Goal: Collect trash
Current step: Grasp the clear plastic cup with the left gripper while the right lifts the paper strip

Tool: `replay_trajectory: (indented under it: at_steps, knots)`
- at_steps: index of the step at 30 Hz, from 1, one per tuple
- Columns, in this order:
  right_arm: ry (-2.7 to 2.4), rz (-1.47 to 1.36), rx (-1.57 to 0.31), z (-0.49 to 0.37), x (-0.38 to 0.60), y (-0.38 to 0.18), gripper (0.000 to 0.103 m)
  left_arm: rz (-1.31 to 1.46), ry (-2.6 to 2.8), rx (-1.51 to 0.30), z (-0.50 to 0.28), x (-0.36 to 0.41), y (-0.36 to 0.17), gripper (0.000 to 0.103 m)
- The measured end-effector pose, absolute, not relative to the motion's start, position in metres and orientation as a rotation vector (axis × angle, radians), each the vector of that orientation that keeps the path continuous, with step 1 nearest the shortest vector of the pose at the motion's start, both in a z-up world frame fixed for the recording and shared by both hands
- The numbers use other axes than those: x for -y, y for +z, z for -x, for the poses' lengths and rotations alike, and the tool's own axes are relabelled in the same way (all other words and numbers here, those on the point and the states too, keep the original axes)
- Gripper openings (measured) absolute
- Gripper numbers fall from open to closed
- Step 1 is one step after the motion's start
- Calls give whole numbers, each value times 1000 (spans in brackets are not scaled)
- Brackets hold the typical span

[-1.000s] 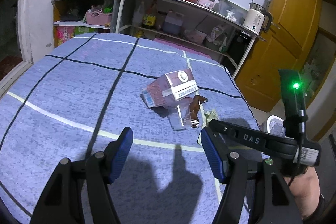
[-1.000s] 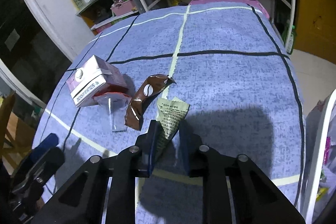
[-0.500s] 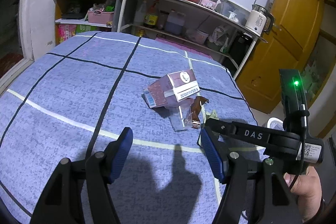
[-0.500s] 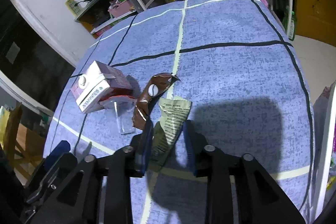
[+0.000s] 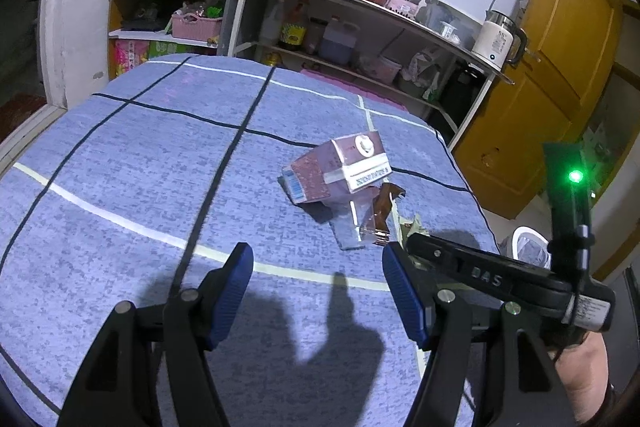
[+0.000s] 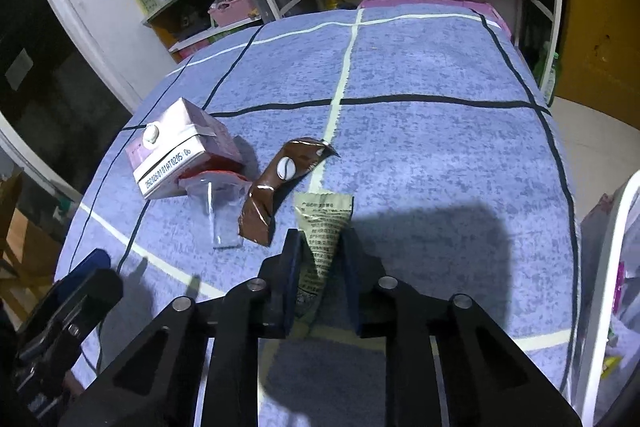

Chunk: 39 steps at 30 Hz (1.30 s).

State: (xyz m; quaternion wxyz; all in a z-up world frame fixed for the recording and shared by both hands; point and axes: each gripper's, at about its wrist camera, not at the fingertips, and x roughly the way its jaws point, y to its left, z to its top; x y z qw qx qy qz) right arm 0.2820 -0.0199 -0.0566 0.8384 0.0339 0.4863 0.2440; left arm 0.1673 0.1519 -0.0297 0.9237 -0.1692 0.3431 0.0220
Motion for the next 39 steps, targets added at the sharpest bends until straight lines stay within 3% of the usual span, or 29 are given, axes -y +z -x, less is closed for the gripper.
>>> replay_trajectory:
  at_steps: [14, 20, 27, 39]
  knots:
    - [563, -164, -1011, -268, 71, -49, 17, 327, 57, -782, -216, -121, -47, 67]
    - [571, -188, -1008, -268, 81, -48, 17, 337, 105, -812, -229, -120, -56, 58]
    - [575, -208, -1010, -271, 88, -51, 17, 337, 114, -819, -231, -120, -57, 29]
    - [577, -214, -985, -259, 103, -44, 17, 327, 69, -802, -200, -105, -49, 29]
